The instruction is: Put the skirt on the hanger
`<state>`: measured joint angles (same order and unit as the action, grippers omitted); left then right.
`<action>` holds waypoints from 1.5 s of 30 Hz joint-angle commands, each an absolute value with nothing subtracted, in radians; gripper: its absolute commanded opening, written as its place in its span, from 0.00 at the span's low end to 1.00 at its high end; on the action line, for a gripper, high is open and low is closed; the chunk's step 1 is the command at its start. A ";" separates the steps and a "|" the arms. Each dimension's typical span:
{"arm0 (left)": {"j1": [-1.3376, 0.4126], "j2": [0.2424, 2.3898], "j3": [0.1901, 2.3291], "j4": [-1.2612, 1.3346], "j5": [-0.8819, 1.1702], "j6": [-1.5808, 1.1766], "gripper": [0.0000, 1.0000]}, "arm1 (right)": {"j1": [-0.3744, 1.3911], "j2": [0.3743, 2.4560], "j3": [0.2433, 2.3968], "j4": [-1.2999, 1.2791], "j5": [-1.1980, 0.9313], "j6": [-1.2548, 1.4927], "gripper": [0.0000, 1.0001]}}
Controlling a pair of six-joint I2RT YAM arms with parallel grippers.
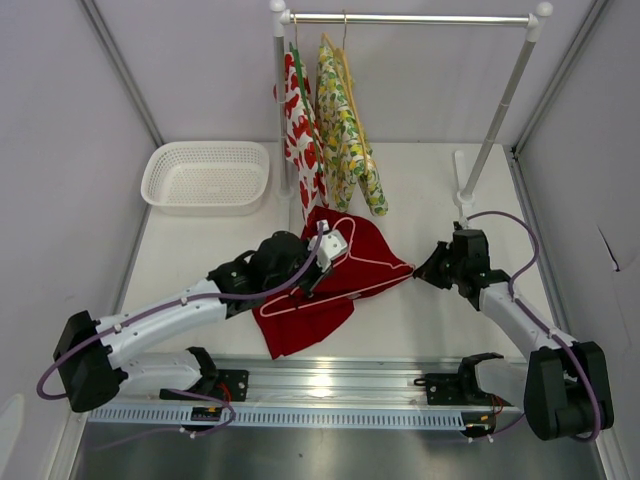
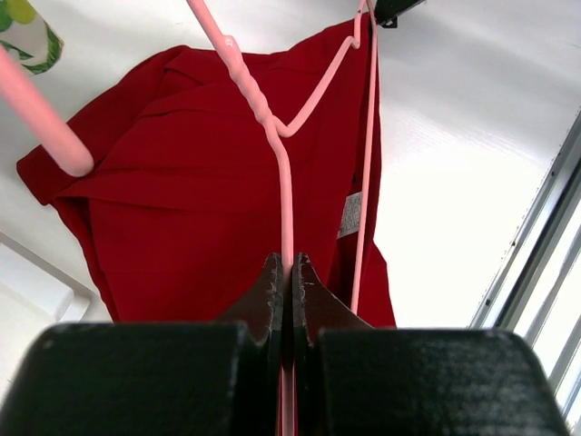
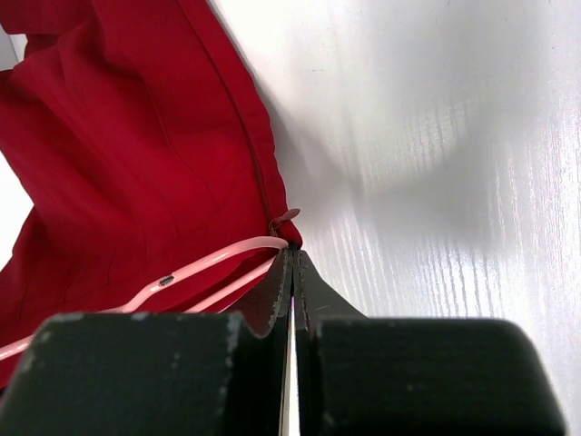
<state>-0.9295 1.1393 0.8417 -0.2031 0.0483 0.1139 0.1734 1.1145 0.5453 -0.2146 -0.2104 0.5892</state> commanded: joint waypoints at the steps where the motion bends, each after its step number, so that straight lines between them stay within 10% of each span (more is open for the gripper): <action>1: -0.946 1.150 0.862 -0.189 0.061 0.150 0.00 | 0.164 1.126 0.598 -0.196 -0.206 0.568 0.00; 45: -1.032 1.298 0.943 -0.034 -0.098 0.124 0.00 | 0.179 1.123 0.598 -0.293 -0.158 0.463 0.00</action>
